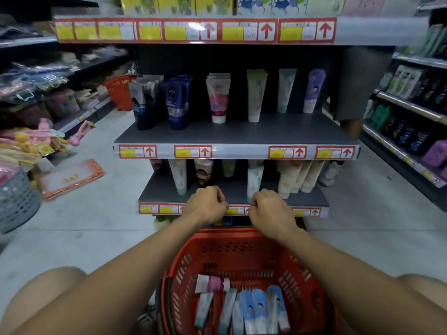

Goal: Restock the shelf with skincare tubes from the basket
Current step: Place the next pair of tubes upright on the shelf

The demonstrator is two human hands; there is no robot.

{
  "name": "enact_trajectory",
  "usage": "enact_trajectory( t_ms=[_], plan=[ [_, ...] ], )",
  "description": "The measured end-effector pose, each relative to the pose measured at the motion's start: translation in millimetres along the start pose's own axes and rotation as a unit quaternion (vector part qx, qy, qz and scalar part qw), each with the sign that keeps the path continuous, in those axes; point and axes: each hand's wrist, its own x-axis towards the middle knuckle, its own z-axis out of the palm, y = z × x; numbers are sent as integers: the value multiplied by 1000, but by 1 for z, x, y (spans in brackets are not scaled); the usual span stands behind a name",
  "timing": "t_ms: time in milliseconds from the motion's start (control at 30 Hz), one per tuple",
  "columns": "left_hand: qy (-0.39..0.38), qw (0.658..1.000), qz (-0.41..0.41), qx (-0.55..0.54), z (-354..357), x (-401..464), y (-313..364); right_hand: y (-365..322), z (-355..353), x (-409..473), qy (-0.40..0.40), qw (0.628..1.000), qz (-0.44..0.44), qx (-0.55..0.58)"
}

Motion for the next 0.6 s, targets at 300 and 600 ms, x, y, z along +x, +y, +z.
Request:
enact_trajectory(
  t_ms=[300, 600],
  plan=[
    [-71, 996, -50, 34, 78, 2, -58, 36, 81, -40, -123, 991, 56, 15],
    [-200, 966, -161, -10, 151, 1, -111, 71, 157, -76, -259, 953, 154, 26]
  ],
)
